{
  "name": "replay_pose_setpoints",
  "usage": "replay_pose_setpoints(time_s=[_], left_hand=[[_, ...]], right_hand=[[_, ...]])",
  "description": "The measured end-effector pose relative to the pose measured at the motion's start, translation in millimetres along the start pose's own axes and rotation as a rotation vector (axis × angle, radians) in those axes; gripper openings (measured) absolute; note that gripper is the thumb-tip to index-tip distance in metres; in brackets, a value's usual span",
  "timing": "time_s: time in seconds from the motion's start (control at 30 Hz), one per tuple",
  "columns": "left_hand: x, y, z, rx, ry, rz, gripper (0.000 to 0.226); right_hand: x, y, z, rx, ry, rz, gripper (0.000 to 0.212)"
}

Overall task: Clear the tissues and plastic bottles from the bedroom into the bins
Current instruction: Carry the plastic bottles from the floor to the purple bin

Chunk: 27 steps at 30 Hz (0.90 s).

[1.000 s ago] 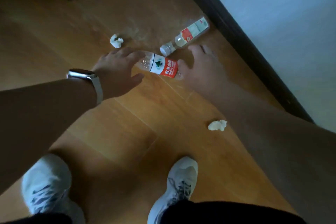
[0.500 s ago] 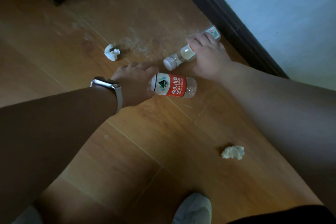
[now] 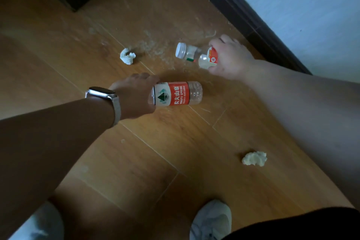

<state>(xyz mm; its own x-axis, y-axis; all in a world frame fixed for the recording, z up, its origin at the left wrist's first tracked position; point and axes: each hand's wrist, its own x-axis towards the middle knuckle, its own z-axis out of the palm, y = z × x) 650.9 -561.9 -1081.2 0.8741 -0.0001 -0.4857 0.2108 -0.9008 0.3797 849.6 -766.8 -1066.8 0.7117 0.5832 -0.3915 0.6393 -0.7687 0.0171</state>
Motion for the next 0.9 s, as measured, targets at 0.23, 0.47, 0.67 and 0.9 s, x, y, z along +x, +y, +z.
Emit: replay_pose_setpoints(time_s=[0.23,0.47,0.67,0.9], left_hand=[[-112,11,-63,-0.198,0.018,-0.198,0.067],[-249,27,-153,-0.339,0.083,-0.4,0.073],[-347,71,-239,-0.424,0.245,-0.454,0.07],[-440,124,-330,-0.499,0.342,-0.512,0.07]], right_hand=[[-94,-58,-67,0.237,-0.012,0.056,0.062],[-173,-109,-181,0.364,-0.007,0.09,0.065],[-239,-148,-284,0.545,-0.046,0.145,0.072],[-314,-170,-397,0.671,0.001,0.112,0.072]])
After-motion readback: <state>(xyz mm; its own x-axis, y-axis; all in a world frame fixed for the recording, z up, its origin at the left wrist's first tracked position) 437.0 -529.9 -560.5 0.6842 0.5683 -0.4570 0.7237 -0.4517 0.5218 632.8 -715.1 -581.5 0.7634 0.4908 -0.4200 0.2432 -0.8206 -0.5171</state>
